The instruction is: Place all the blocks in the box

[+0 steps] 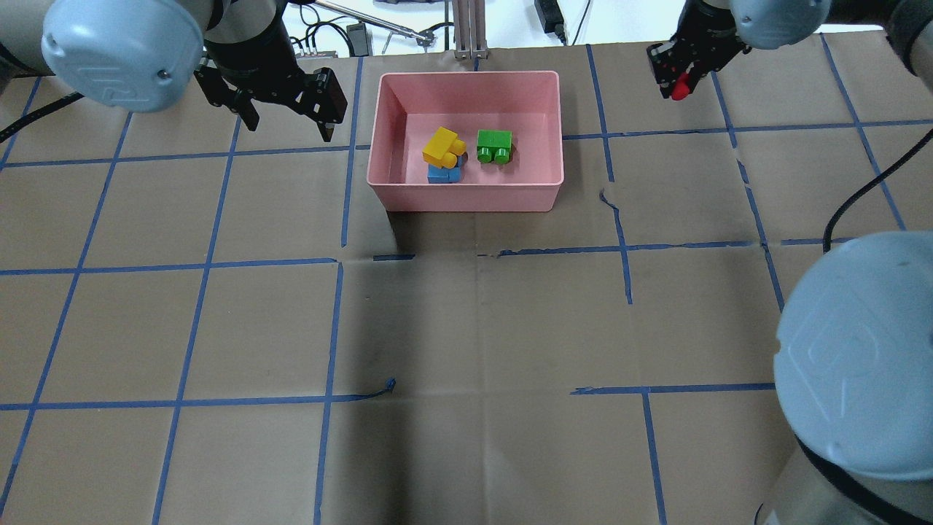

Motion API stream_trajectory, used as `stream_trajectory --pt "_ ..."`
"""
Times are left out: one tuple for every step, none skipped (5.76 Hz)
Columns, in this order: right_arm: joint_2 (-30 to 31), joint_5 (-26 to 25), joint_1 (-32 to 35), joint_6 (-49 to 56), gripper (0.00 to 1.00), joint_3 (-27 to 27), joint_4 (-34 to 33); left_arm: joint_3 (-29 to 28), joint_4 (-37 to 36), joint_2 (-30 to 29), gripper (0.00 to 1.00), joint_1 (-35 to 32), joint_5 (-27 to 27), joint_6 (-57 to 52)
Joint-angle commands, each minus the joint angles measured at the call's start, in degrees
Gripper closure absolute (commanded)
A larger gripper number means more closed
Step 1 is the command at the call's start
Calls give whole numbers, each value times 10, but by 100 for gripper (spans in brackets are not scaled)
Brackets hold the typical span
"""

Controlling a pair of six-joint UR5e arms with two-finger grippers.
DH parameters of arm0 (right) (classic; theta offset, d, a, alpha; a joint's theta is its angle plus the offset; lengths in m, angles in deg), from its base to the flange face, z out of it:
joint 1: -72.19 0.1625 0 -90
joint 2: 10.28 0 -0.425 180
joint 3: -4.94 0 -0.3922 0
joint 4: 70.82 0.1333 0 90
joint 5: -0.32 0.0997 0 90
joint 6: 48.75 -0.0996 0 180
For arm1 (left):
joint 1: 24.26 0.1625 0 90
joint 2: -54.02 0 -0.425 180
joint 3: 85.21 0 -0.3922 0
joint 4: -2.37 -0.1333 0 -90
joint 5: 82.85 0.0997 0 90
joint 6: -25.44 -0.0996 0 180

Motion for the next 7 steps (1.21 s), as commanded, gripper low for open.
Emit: stream_trajectory --pt "-28 3 108 -192 90 -35 12 0 3 3 0 0 -1 0" --pt "-61 3 139 -244 90 -44 5 0 7 4 0 0 -2 0" --pt "-90 3 153 -262 75 -44 2 -6 46 7 0 0 -3 2" --pt "-94 3 154 -262 13 -44 -8 1 49 15 0 2 -24 3" --pt "-92 3 153 -263 1 -44 -6 0 49 15 0 3 -26 3" --pt "-91 3 153 -263 1 -44 -4 1 49 16 0 2 -24 2" --pt "-87 2 153 -263 1 -45 -1 0 49 16 0 2 -24 2"
